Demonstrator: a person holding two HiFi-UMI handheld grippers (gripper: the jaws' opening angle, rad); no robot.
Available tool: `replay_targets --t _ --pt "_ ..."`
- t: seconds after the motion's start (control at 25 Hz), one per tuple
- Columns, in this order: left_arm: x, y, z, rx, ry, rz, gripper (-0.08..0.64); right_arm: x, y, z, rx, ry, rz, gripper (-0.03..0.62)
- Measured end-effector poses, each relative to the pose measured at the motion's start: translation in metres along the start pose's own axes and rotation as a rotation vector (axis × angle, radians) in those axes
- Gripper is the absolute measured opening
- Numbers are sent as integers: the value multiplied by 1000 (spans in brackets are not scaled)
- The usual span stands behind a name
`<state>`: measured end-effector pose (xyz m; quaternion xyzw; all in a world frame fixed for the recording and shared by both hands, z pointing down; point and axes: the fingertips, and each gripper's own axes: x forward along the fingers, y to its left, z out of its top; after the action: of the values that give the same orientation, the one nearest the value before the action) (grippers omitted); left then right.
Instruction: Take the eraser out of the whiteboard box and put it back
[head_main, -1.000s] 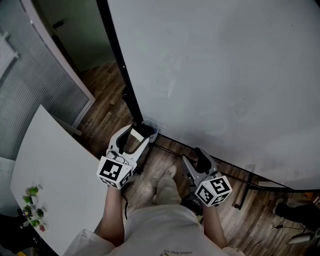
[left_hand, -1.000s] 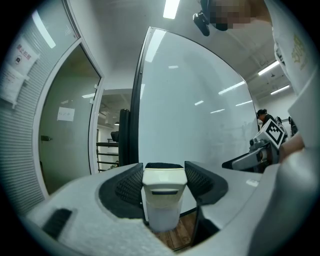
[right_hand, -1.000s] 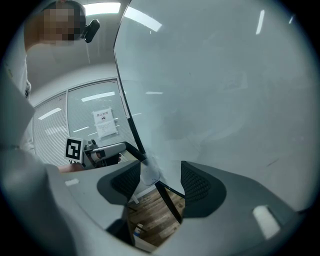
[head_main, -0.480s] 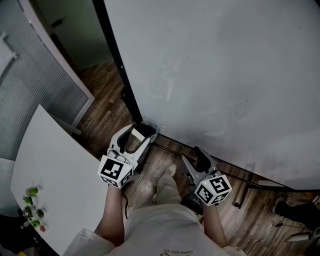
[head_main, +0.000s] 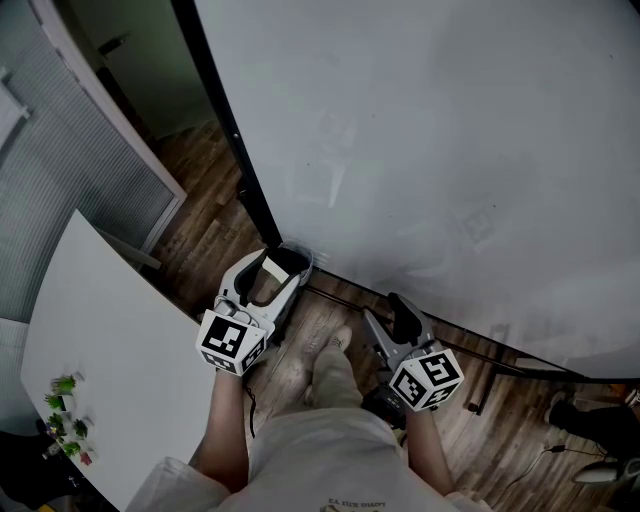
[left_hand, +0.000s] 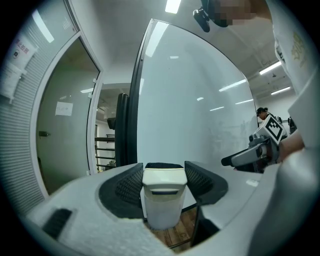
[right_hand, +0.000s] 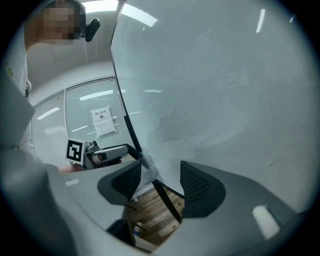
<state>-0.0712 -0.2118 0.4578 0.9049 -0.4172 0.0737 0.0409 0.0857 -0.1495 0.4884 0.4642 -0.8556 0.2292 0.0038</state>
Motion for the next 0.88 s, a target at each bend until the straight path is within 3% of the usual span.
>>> replay_targets --t 0.88 --pt "10 3 -15 -5 34 0 261 1 -7 -4 6 15 -13 244"
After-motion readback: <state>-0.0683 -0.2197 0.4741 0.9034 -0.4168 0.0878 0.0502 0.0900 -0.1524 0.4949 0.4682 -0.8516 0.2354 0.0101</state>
